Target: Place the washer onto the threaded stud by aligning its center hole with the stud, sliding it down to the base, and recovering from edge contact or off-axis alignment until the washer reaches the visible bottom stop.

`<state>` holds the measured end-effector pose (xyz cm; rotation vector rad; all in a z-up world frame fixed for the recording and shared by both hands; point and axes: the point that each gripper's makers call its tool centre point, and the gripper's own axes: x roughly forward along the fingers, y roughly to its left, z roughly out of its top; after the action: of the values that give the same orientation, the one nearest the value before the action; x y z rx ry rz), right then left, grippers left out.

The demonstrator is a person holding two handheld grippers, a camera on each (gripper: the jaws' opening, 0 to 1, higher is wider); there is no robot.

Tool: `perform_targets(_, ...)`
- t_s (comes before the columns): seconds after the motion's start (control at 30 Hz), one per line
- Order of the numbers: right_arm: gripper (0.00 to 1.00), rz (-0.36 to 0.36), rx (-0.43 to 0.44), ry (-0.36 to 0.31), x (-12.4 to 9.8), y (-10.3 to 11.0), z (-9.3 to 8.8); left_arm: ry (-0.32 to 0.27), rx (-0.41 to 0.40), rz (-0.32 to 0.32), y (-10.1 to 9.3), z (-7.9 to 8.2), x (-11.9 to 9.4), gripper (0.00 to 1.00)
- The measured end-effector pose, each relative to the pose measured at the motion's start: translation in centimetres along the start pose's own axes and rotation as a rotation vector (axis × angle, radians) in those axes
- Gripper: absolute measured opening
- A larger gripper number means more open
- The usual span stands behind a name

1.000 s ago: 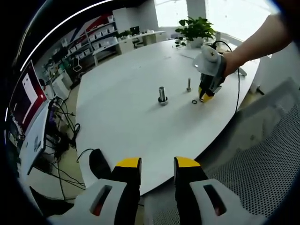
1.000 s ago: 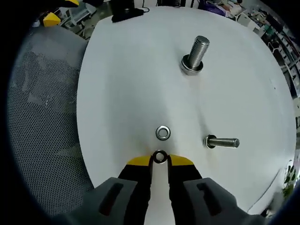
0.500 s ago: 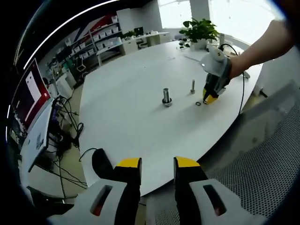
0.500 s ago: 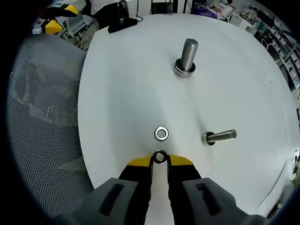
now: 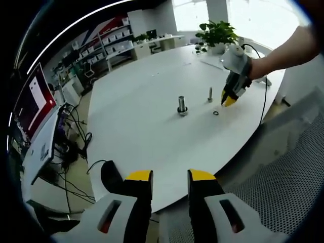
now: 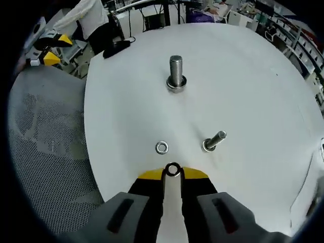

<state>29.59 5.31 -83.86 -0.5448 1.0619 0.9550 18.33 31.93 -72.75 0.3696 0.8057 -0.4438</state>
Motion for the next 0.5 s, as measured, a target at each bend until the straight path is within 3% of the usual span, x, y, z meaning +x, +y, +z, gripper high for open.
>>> perform_targets(0.1,0.13,-0.012,0.043,-0.043,-1.0,-1.1,1.0,-0.002,0.000,0.001,0.0,0.0,0.0,0.25)
perform_targets(0.5,0.13,-0.043,0.036,-0.074,-2.5,-3.3,2.2,-0.001,-0.002,0.007,0.2,0.0,0.0,0.25)
